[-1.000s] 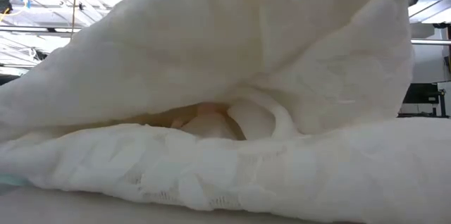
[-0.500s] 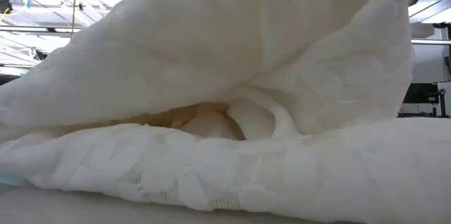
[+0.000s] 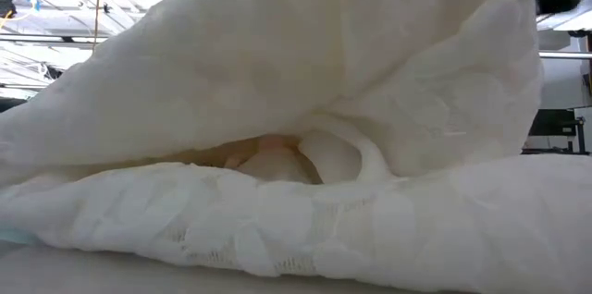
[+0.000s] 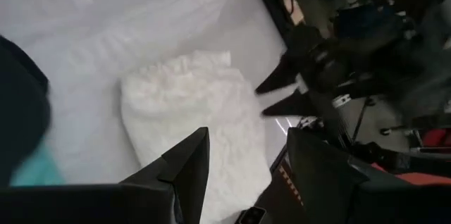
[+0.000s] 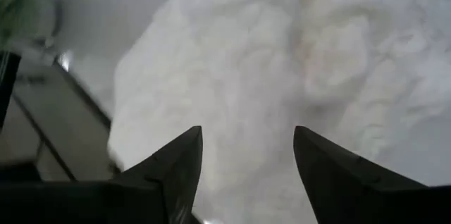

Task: Fold laundry
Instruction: Fold the white dress

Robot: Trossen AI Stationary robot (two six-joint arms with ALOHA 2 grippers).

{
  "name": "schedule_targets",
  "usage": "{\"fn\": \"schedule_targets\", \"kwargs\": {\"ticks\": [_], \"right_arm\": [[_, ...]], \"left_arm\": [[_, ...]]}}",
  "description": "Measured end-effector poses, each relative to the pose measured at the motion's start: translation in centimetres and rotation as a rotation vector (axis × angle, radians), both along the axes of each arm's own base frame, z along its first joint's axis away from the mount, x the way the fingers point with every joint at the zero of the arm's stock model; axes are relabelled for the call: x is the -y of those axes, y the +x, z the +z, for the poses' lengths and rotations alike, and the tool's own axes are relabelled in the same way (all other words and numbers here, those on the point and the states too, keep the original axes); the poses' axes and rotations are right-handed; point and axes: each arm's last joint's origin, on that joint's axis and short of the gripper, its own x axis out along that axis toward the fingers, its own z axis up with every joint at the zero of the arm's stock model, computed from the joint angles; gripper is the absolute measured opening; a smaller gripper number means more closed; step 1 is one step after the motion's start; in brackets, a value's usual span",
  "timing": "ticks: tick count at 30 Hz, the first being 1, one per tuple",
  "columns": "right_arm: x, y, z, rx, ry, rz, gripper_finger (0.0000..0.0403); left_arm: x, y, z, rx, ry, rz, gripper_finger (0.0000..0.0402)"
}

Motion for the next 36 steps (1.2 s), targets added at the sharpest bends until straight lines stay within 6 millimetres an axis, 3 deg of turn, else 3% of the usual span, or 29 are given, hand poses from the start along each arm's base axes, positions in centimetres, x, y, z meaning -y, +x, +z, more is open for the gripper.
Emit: {"fn": "schedule_targets", "kwargs": {"ticks": [5, 9, 14, 19, 23, 27, 36], "right_arm": [[-1.9, 2.0, -3.4, 0.001, 0.088, -0.101, 0.0249], [-2.6, 2.9, -4.6, 0.024, 0.139, -0.142, 0.0249], [-2.6, 2.4, -4.2, 0.033, 0.113, -0.18, 0.0237], [-2.9, -0.5, -2.5, -0.024, 0.052, -0.187, 0.0217], [-3.9, -1.9, -2.6, -0.069, 0.031, -0.153, 0.0216], [-4.5, -1.4, -3.0, -0.044, 0.052, -0.143, 0.0219], [-3.6, -0.2, -4.4, -0.08, 0.025, -0.163, 0.0219]], "left_arm": [[-1.8, -2.4, 1.6, 0.027, 0.028, 0.008, 0.0177], [-2.6, -3.9, 2.5, 0.06, 0.033, 0.035, 0.0177], [-3.0, -4.5, 2.8, 0.078, 0.044, 0.063, 0.0177], [-3.0, -4.4, 2.8, 0.076, 0.062, 0.056, 0.0177], [-3.0, -4.4, 2.8, 0.077, 0.077, 0.06, 0.0177], [-3.0, -4.4, 2.8, 0.075, 0.095, 0.052, 0.0177], [-3.1, -4.4, 2.7, 0.071, 0.117, 0.052, 0.0177]]}}
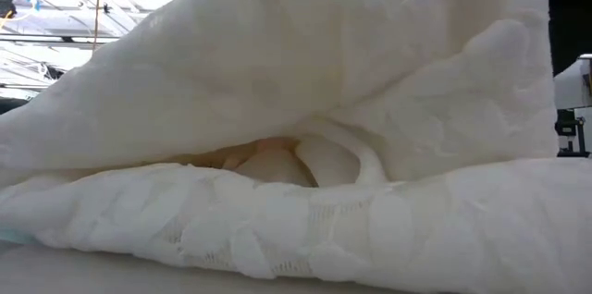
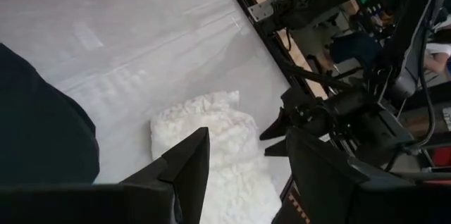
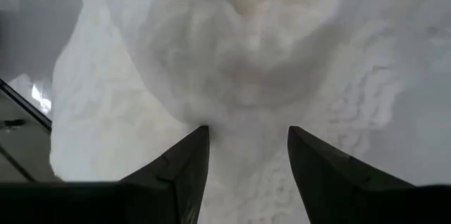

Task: Fold laundry
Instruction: Fold the white dress

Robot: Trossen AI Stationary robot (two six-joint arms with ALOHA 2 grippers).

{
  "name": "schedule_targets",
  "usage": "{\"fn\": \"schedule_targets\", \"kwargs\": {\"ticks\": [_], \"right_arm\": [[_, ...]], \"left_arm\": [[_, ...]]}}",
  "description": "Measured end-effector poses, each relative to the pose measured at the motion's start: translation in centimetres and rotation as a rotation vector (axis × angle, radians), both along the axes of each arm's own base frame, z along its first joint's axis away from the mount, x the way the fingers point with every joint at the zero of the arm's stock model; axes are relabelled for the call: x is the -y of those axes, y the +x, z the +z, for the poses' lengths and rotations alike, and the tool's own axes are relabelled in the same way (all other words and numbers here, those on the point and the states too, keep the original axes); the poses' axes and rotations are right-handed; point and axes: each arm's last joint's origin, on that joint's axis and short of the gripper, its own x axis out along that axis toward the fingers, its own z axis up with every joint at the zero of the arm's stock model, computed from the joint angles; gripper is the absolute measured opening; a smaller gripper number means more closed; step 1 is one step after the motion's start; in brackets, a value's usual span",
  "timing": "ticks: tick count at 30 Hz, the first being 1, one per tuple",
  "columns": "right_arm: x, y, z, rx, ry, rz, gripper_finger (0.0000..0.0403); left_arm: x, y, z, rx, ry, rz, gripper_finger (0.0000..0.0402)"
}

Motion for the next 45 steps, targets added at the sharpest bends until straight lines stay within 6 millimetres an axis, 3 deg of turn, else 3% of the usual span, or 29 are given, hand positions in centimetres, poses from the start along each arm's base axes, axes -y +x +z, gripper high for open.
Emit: {"fn": "schedule_targets", "kwargs": {"ticks": [6, 13, 15, 18, 23, 29, 37, 45], "right_arm": [[0.6, 0.7, -0.5, -0.015, 0.001, -0.01, 0.0199], [1.2, 1.7, -0.4, 0.02, 0.0, 0.066, 0.0044], [1.1, 2.0, -0.3, 0.043, -0.003, 0.088, 0.0019], [1.1, 2.0, 0.3, 0.062, 0.004, 0.09, 0.0018], [0.0, 1.7, 3.0, 0.122, -0.005, 0.056, 0.0018], [-1.7, -0.2, 4.9, 0.044, 0.003, -0.014, 0.0018], [-3.9, -3.4, 4.6, -0.061, 0.028, -0.118, 0.0018], [-6.2, -5.4, 1.4, -0.265, 0.096, -0.098, 0.0018]], "left_arm": [[0.0, 0.0, -0.1, -0.007, 0.003, -0.001, 0.0177], [0.0, -0.1, -0.2, -0.021, 0.017, -0.005, 0.0177], [0.0, -0.1, -0.2, -0.023, 0.025, -0.01, 0.0177], [0.0, -0.1, -0.2, -0.024, 0.029, -0.012, 0.0177], [0.0, -0.1, -0.2, -0.027, 0.03, -0.012, 0.0177], [-0.1, -0.1, -0.2, -0.031, 0.032, -0.013, 0.0177], [-0.1, -0.2, -1.1, -0.073, 0.045, -0.008, 0.0177], [-0.1, -0.1, -2.2, -0.102, 0.041, 0.016, 0.0177]]}}
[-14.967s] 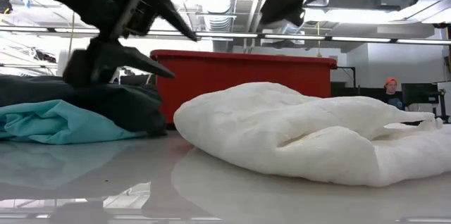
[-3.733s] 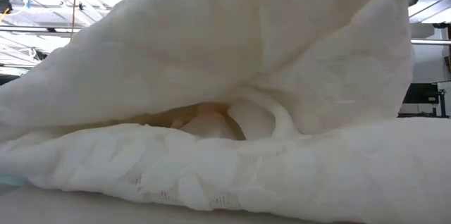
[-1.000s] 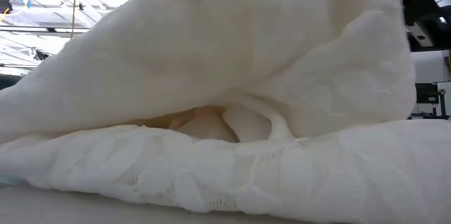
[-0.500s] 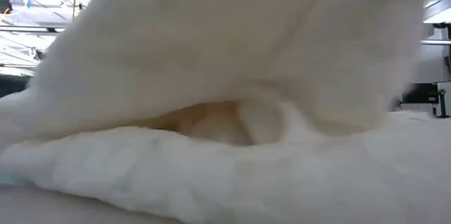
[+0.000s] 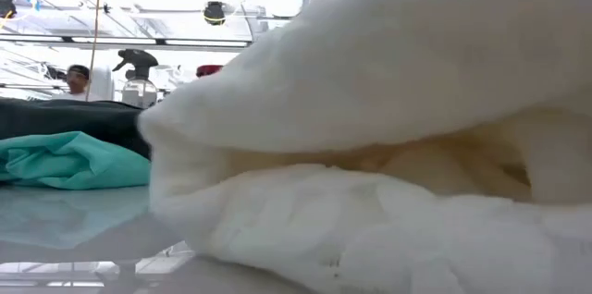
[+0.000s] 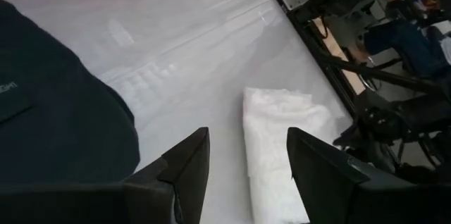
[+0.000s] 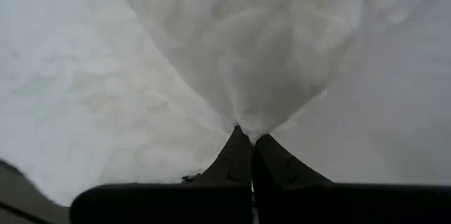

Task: Fold laundry
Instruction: Fold the white dress

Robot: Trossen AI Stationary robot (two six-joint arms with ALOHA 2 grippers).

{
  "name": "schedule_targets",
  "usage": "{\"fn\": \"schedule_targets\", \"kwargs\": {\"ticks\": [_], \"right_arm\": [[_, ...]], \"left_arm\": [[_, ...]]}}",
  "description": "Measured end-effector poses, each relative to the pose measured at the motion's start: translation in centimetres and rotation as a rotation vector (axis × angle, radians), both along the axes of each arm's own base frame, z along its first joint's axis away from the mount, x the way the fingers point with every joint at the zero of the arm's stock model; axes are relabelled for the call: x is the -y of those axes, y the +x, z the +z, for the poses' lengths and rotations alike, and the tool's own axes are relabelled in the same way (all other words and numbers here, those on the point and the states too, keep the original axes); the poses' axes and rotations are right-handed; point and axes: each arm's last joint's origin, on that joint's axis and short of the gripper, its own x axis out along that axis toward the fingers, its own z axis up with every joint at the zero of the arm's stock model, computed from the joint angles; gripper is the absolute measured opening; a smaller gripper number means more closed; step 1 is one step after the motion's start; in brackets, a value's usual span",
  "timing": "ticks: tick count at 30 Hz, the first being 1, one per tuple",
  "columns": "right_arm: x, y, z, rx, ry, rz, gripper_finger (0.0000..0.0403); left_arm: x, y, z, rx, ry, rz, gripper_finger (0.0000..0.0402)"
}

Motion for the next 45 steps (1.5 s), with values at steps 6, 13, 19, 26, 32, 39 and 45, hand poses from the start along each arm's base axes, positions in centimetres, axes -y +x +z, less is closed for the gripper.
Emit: {"fn": "schedule_targets", "kwargs": {"ticks": [6, 13, 19, 26, 32, 39, 45], "right_arm": [[-1.1, -0.1, -2.4, -0.131, 0.018, 0.035, 0.0027], [-1.5, 1.6, -6.1, -0.269, 0.094, 0.183, 0.0079], [0.8, 3.9, -6.0, -0.227, 0.058, 0.26, 0.0084], [4.1, 6.6, -6.0, -0.15, -0.073, 0.345, 0.0086], [8.3, 9.4, -6.0, -0.111, -0.184, 0.41, 0.0086], [13.0, 12.8, -5.8, 0.006, -0.279, 0.467, 0.0087], [14.9, 13.5, -4.4, 0.054, -0.279, 0.508, 0.0087]], "left_arm": [[0.0, 0.1, -0.8, -0.019, 0.0, 0.008, 0.0177], [0.0, 0.0, -1.2, -0.036, 0.013, 0.013, 0.0177], [0.0, 0.0, -1.3, -0.047, 0.019, 0.009, 0.0177], [0.0, 0.0, -1.3, -0.06, 0.041, -0.011, 0.0177], [-0.1, -0.1, -1.4, -0.074, 0.063, -0.023, 0.0177], [-0.1, -0.1, -1.4, -0.091, 0.114, -0.064, 0.0177], [0.0, -0.2, -1.4, -0.118, 0.225, -0.151, 0.0177]]}}
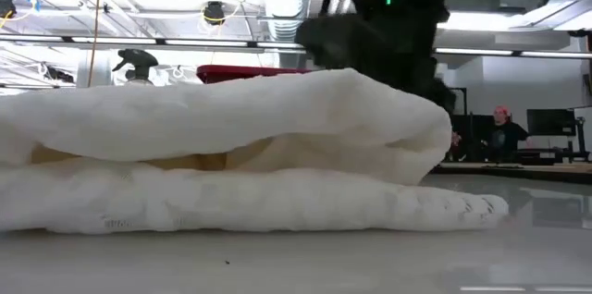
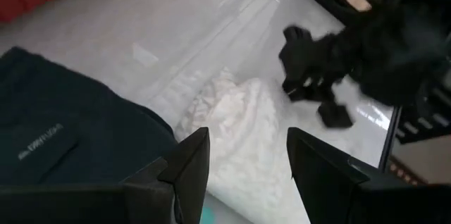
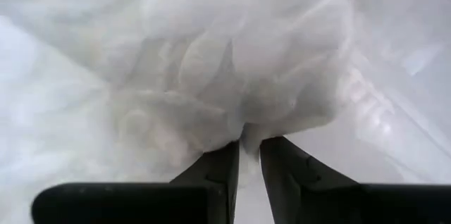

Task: Fold laundry
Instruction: Fold the white dress

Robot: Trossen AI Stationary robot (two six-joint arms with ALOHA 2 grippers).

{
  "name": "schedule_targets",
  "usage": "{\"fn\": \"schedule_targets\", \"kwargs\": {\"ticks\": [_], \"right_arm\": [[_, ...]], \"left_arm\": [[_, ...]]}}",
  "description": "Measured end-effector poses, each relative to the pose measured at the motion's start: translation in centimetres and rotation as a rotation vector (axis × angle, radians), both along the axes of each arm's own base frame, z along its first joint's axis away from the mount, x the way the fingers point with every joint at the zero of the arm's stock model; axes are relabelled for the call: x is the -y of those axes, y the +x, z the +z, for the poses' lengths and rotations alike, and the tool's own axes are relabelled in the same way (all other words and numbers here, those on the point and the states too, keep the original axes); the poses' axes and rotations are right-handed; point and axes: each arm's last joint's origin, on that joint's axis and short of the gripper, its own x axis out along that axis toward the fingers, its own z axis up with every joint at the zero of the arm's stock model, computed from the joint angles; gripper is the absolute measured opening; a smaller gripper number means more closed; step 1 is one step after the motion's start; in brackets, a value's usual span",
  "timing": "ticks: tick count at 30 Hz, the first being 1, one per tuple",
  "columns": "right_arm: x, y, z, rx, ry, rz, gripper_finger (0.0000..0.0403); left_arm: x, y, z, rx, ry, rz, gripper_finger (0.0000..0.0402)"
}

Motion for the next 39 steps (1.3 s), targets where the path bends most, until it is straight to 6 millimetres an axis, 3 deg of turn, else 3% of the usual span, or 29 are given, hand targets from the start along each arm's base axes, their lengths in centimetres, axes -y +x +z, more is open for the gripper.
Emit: {"fn": "schedule_targets", "kwargs": {"ticks": [8, 12, 17, 22, 28, 39], "right_arm": [[0.7, -1.8, 5.4, 0.091, -0.006, 0.111, 0.0087], [0.4, -2.4, 6.1, 0.093, -0.021, 0.182, 0.0087], [-0.7, -1.1, 7.0, 0.265, -0.031, 0.401, 0.0082], [-0.2, -0.4, 6.5, 0.273, -0.101, 0.527, 0.0048], [1.5, 0.8, 6.2, 0.316, -0.114, 0.663, 0.0015], [4.7, 2.7, 5.8, 0.407, -0.114, 0.796, 0.0019]], "left_arm": [[1.2, 0.5, -0.2, -0.014, 0.11, -0.112, 0.0177], [2.9, 2.5, -0.9, 0.018, 0.141, -0.186, 0.0177], [6.0, 5.7, -3.5, -0.017, 0.225, -0.294, 0.0177], [8.9, 7.9, -7.3, -0.083, 0.196, -0.286, 0.0177], [12.5, 10.6, -10.7, 0.004, 0.095, -0.276, 0.0177], [13.8, 12.2, -16.1, -0.071, 0.033, -0.125, 0.0177]]}}
